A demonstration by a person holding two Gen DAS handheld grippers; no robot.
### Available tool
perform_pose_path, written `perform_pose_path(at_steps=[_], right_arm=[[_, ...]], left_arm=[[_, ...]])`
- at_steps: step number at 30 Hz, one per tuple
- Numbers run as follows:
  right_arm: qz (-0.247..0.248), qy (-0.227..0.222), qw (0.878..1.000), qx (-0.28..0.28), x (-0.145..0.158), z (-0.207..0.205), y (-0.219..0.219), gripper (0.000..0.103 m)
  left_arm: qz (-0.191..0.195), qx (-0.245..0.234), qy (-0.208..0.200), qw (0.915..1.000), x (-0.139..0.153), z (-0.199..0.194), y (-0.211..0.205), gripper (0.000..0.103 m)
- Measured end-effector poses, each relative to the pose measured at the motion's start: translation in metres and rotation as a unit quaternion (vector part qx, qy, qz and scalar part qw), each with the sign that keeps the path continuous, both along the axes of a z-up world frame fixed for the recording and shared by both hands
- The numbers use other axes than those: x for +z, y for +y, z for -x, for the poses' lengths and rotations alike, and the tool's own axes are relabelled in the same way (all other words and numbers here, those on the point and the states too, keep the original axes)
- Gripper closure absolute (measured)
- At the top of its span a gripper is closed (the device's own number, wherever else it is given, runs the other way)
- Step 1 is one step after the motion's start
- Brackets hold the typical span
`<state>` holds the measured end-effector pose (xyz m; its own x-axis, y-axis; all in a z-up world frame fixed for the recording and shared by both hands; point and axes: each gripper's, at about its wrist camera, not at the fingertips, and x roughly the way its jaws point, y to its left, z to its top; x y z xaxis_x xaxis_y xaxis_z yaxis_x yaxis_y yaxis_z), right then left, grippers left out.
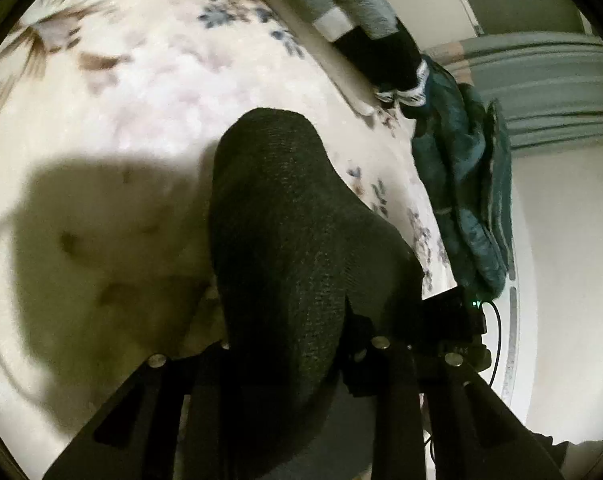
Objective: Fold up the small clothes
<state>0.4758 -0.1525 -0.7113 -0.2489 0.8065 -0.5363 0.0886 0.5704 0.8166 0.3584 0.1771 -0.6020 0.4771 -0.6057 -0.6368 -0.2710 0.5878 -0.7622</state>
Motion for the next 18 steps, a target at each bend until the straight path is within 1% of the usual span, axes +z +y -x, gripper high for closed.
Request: perform_pose_path(at_steps=[4,8,9,11,14,16,18], right_arm=[[0.009,-0.009,0.999,-0.038,0.028,0.008,0.0,0.084],[0.015,-0.023,0.996,-0.081,0.068,0.003,0.011,0.084],[0.018,-0.03,0.995,-0.093,0.083,-0.001,0.017,0.084],[0.024,-0.046,0.993,-0.109,0.11,-0.011,0.027,0.084],[0.029,-0.067,0.988,-0.135,0.148,-0.037,0.044,0.084],[0.032,-0.082,0.985,-0.15,0.171,-0.064,0.06,0.084],[0.031,-0.093,0.982,-0.164,0.185,-0.094,0.071,0.084]], left_arm=[[-0.004,-0.02,-0.001,0.9998,0.022,-0.01,0.01,0.08],[-0.008,-0.052,-0.015,0.9985,0.051,-0.039,0.029,0.08],[-0.007,-0.065,-0.021,0.9977,0.064,-0.053,0.037,0.08],[-0.008,-0.082,-0.031,0.9962,0.079,-0.072,0.048,0.08],[-0.014,-0.11,-0.048,0.9926,0.109,-0.117,0.066,0.08],[-0.024,-0.13,-0.066,0.989,0.134,-0.157,0.078,0.08],[-0.037,-0.141,-0.079,0.9862,0.15,-0.191,0.088,0.08]])
